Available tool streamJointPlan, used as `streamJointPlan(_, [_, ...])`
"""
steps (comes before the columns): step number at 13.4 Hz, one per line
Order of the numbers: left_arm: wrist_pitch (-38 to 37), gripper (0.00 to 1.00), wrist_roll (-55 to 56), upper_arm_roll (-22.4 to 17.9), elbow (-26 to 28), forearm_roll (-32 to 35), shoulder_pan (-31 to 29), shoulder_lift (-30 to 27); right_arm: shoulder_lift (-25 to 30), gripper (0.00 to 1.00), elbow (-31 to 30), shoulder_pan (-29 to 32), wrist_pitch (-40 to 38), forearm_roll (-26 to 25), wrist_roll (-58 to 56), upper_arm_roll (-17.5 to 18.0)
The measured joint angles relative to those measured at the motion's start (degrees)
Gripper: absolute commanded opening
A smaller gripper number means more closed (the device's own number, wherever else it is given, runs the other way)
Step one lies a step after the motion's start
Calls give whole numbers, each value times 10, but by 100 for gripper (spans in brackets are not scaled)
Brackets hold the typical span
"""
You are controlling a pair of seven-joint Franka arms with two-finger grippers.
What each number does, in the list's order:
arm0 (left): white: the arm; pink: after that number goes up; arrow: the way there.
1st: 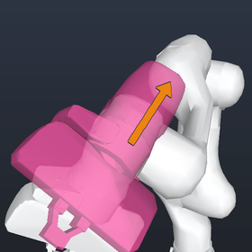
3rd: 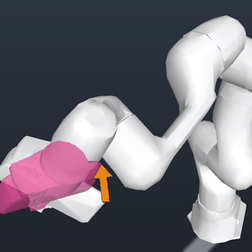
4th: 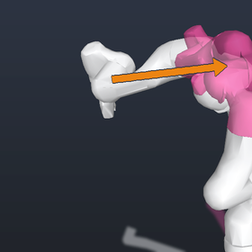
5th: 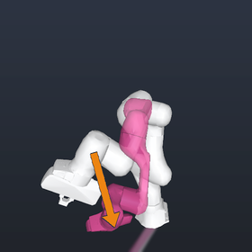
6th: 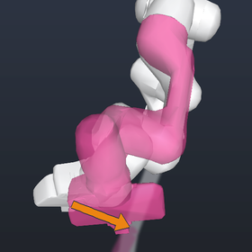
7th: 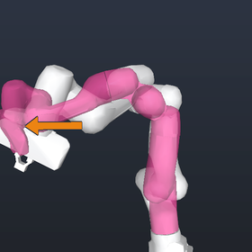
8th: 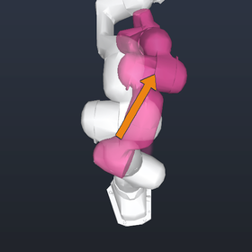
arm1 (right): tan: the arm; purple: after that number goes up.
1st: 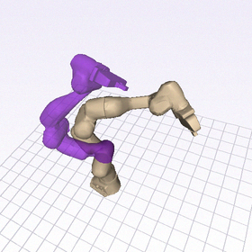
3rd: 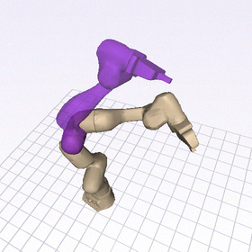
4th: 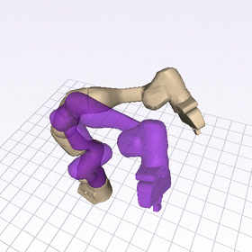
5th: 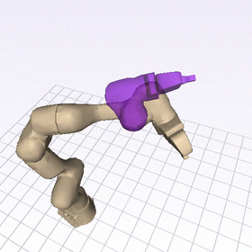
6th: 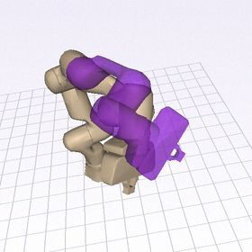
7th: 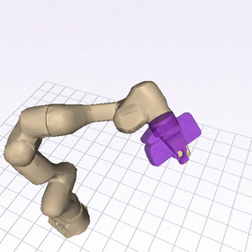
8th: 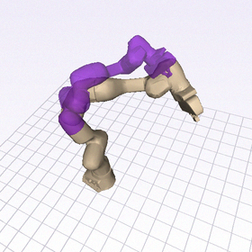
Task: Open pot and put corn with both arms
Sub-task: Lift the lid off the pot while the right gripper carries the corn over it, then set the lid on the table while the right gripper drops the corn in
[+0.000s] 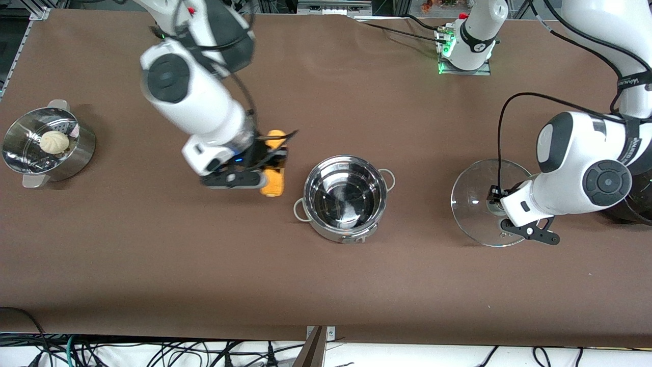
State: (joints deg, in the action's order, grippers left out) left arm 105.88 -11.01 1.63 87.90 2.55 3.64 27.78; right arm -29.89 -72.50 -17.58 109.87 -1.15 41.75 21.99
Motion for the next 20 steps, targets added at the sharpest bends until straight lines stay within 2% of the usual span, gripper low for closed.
streamJointPlan(3, [131,22,-9,1,132,0,-8,-23,-65,4,37,-63,56,-46,98,-1])
streamJointPlan(5, [202,25,-9,1,196,0,-8,-31,-108,4,54,-89,95,-68,123,-12])
streamJointPlan(8, [265,30,-9,1,253,0,-9,-32,-159,4,72,-119,154,-73,124,-47])
streamJointPlan(10, [272,30,-9,1,264,0,-11,-32,-186,4,85,-143,180,-73,124,-73])
streamJointPlan(11, [272,30,-9,1,267,0,-13,-32,-198,14,88,-153,193,-73,124,-85])
streamJointPlan(12, [272,30,-9,1,270,0,-15,-31,-209,42,90,-160,205,-73,124,-91])
streamJointPlan(13, [272,34,-9,1,273,0,-18,-30,-216,68,93,-163,211,-73,124,-94])
streamJointPlan(14, [273,54,-10,1,274,0,-21,-28,-220,80,95,-164,214,-73,125,-95])
streamJointPlan(15, [273,81,-11,1,275,0,-22,-26,-221,88,96,-164,214,-73,126,-96])
streamJointPlan(16, [273,100,-11,1,275,0,-22,-25,-221,97,97,-164,214,-73,128,-96])
streamJointPlan(20, [272,100,-12,4,270,0,-22,-29,-221,100,104,-164,211,-74,131,-97])
